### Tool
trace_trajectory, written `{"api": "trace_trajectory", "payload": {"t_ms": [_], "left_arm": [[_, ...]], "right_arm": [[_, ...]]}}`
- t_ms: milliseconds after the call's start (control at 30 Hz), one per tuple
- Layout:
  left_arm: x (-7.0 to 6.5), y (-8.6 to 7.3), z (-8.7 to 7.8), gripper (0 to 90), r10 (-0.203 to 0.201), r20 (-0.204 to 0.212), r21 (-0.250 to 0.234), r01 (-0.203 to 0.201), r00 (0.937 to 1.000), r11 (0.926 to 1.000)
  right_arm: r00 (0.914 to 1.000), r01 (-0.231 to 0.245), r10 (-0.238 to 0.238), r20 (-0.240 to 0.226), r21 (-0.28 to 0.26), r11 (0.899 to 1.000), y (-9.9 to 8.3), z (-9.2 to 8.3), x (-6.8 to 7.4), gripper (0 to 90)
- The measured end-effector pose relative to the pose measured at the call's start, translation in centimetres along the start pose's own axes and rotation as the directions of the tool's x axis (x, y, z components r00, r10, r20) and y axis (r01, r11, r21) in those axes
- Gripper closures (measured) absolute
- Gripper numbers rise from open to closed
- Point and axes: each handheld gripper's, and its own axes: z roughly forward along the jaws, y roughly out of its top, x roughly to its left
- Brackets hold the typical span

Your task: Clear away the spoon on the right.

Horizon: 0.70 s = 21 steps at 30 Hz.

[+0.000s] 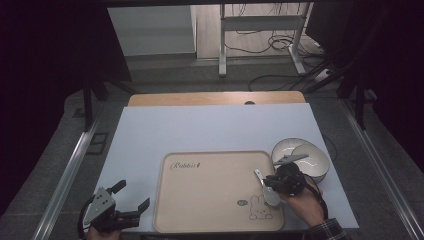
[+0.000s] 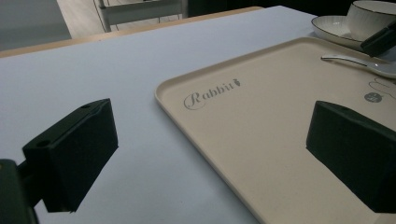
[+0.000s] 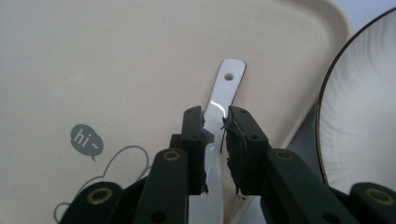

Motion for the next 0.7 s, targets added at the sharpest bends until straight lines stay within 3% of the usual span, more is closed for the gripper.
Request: {"api": "trace_trajectory", "payload": {"t_ms": [200,700], "left_arm": [[0.0,0.0,0.0,2.0,0.0,-0.001,-0.001,0.0,1.0,1.0],[0.0,0.0,0.0,2.1,0.0,-0.003,0.0,0.0,1.0,1.0]], "right_arm": [[0.9995,0.03,-0.031,-0.006,-0.039,0.999,0.1,0.0,0.7,88.9],[0.995,0.099,-0.099,0.009,-0.049,0.994,0.6,2.3,2.1,89.6]]}}
